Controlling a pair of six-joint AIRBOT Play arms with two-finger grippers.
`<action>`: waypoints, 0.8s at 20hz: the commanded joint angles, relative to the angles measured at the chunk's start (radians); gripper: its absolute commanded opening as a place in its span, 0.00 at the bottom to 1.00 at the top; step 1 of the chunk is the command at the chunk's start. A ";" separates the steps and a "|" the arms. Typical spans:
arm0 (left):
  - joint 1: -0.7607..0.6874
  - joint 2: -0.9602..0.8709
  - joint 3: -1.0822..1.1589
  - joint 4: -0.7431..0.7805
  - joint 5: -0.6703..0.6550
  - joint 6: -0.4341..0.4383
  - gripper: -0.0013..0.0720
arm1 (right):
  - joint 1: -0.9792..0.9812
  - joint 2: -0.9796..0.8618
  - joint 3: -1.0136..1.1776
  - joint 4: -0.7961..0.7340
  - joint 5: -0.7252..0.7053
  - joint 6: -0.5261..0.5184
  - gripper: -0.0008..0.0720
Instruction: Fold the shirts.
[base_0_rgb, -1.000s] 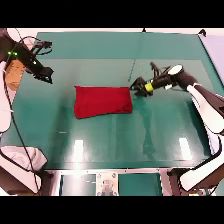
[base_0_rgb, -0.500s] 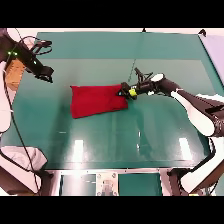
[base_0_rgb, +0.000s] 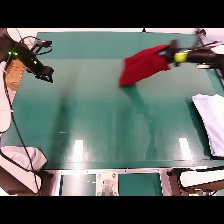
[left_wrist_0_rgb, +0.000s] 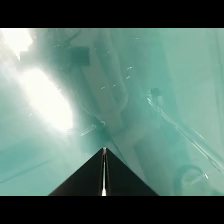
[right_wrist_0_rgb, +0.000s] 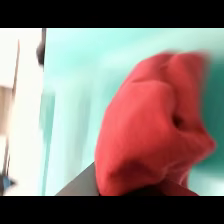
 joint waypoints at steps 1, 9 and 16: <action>0.001 0.001 0.000 -0.024 0.013 -0.016 0.04 | -0.274 0.060 0.026 -0.001 0.069 0.041 0.03; 0.001 0.000 -0.001 -0.050 0.032 -0.042 0.05 | -0.771 0.079 0.034 -0.112 0.323 0.130 0.03; 0.001 0.000 -0.001 -0.067 0.014 -0.058 0.05 | -0.922 0.204 0.032 -0.504 0.449 0.265 0.03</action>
